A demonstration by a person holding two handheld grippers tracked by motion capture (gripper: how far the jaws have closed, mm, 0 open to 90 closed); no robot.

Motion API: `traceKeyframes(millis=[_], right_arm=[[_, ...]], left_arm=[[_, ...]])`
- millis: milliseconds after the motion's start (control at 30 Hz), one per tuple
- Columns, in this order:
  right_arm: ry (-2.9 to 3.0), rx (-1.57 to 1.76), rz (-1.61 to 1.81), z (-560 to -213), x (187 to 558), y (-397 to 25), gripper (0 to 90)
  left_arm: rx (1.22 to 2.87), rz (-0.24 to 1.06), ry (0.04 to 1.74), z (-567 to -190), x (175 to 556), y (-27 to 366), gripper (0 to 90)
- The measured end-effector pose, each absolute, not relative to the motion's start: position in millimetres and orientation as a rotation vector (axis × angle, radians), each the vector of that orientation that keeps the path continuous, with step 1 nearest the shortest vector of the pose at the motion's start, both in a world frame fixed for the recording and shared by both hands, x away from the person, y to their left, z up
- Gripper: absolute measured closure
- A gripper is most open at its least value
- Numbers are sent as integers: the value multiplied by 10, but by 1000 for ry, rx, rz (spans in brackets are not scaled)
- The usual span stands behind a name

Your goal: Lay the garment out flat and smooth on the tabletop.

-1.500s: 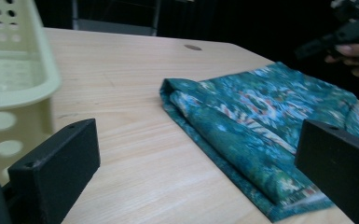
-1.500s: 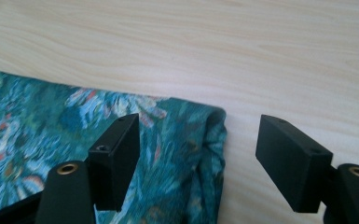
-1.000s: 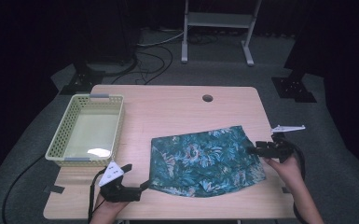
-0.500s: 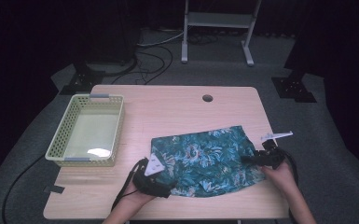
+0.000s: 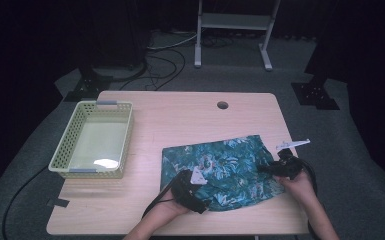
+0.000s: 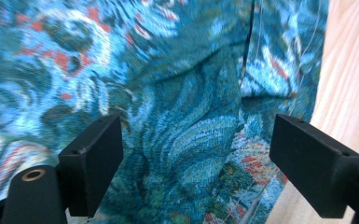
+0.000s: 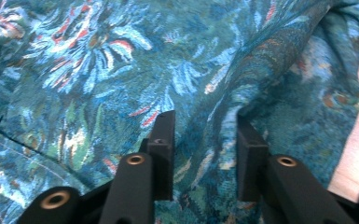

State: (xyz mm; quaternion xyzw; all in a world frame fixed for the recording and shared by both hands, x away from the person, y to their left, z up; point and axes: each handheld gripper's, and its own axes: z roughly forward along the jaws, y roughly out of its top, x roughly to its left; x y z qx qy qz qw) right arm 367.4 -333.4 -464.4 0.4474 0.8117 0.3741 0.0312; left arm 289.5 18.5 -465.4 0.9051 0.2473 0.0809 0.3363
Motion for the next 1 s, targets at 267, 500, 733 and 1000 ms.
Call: traceKeyframes(millis=[267,500,733,1000], right_arm=[[2506,1359,1151,-4596,3699,-3291,740],[2528,1350,1137,-4601,3713,-3237,801],[2522,1334,1160,-4554,3714,-3238,880],[2576,1282,1135,-4562,3613,-3176,894]], left_arm=[[2386,281,663,-4669,2937,143,372],[2392,264,650,-4646,2948,135,522],[2395,274,643,-4622,2963,175,763],[2395,307,598,-4551,2853,201,900]])
